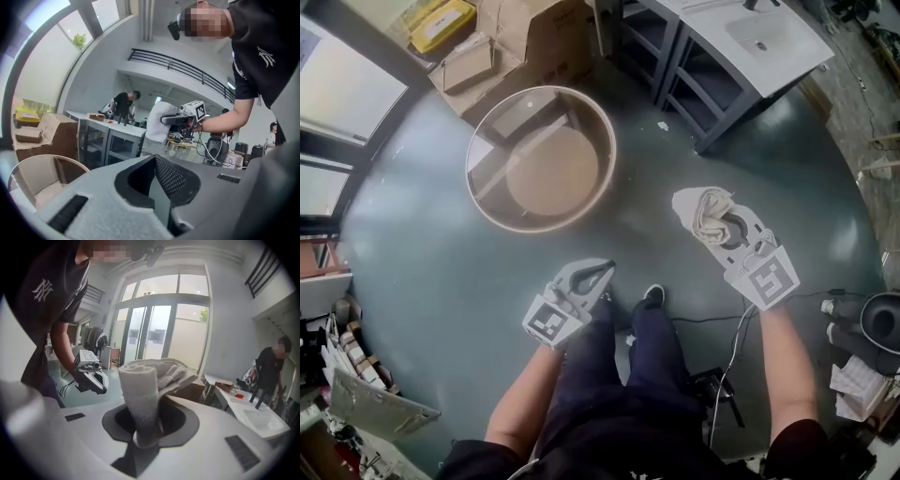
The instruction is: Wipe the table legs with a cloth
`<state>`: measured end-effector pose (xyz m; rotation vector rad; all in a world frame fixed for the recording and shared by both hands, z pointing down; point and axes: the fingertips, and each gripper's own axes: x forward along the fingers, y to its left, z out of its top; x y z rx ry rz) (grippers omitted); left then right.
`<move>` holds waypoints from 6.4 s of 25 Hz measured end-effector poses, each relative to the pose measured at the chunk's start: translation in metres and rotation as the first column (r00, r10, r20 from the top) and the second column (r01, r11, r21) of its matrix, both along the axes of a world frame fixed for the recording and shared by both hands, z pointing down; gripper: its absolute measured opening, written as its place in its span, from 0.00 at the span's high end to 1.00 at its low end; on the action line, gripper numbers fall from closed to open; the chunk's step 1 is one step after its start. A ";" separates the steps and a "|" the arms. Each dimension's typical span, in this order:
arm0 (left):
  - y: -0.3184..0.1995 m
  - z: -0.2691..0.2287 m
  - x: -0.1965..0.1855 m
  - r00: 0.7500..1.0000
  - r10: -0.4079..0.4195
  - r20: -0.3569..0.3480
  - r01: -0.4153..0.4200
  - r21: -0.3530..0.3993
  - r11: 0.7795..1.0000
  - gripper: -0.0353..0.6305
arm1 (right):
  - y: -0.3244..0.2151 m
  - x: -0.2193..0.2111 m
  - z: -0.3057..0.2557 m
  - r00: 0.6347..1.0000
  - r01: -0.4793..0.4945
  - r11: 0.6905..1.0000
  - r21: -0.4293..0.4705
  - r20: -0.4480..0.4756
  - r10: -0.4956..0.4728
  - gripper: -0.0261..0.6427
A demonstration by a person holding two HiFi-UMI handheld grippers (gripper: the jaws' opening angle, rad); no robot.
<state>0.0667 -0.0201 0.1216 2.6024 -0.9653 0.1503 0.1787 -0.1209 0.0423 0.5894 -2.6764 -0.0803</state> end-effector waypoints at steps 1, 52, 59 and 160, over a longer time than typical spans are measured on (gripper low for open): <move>-0.005 0.001 0.001 1.000 -0.008 0.005 0.008 0.005 1.000 0.94 | -0.009 0.005 -0.001 1.000 0.008 1.000 0.009 -0.009 -0.008 0.85; -0.132 0.467 0.008 0.904 -0.425 0.035 0.387 0.354 0.851 0.94 | -0.151 -0.114 0.559 0.928 0.328 0.943 0.045 0.173 -0.331 0.85; -0.142 0.494 0.003 0.902 -0.427 0.070 0.367 0.399 0.840 0.94 | -0.166 -0.122 0.588 0.924 0.313 0.947 0.076 0.205 -0.322 0.85; -0.162 0.651 -0.023 0.934 -0.336 0.124 0.295 0.266 0.918 0.94 | -0.204 -0.138 0.853 0.967 0.127 0.974 -0.190 0.241 -0.079 0.85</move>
